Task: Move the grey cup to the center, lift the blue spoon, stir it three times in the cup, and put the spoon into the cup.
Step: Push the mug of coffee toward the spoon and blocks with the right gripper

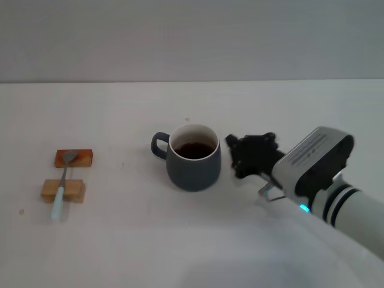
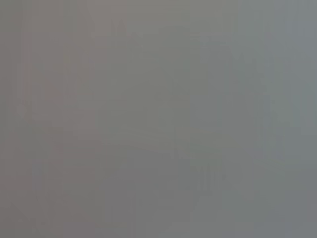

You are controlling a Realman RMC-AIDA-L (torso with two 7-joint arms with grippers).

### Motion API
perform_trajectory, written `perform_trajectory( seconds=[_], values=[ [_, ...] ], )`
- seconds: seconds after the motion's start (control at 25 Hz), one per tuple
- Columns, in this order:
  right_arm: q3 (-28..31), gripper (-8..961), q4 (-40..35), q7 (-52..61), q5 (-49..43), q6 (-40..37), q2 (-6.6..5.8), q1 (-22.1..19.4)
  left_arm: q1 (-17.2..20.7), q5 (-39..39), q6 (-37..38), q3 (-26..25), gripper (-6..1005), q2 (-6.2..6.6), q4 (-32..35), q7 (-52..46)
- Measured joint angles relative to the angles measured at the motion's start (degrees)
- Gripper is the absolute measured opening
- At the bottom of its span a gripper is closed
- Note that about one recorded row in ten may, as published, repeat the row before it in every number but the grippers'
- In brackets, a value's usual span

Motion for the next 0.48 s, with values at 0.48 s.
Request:
perform_trajectory(
  seconds=[0.48],
  values=[
    [17.58,10,-10.77,-0.51,0.30,-3.25,-0.64,0.40,2.59,-0.08,0.04,13.48,801,-0.07,-1.03,-3.94]
  ],
)
